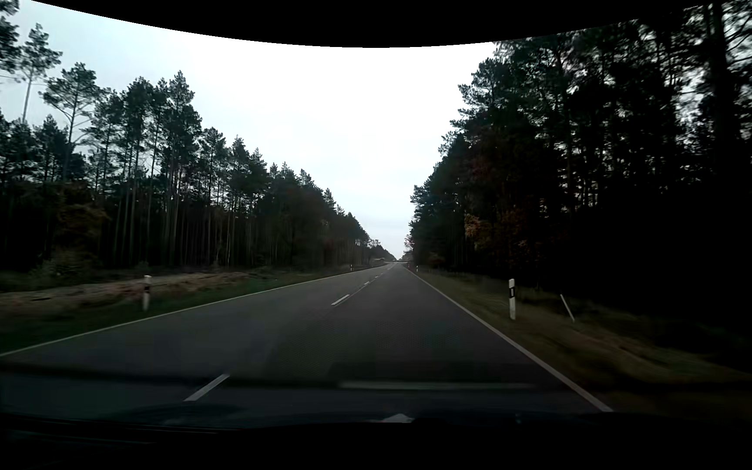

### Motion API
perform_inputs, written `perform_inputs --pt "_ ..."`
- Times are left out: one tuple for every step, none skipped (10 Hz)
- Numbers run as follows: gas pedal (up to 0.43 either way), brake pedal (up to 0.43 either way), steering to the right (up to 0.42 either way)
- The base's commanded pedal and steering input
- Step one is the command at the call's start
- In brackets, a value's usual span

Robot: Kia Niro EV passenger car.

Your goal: Follow the waypoints while adhering to traffic rules and regulations

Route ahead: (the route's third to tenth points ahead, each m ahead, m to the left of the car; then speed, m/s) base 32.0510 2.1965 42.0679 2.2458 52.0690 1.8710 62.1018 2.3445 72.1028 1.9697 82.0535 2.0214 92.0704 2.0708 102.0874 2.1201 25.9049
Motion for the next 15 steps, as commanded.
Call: perform_inputs --pt "0.020 0.000 0.000" --pt "0.059 0.000 0.000" --pt "0.087 0.000 0.000" --pt "0.098 0.000 0.001" --pt "0.098 0.000 0.001" --pt "0.098 0.000 0.001" --pt "0.098 0.000 0.002" --pt "0.098 0.000 0.002" --pt "0.098 0.000 0.002" --pt "0.098 0.000 0.002" --pt "0.098 0.000 0.002" --pt "0.087 0.000 0.002" --pt "0.087 0.000 0.002" --pt "0.087 0.000 0.002" --pt "0.087 0.000 0.002"
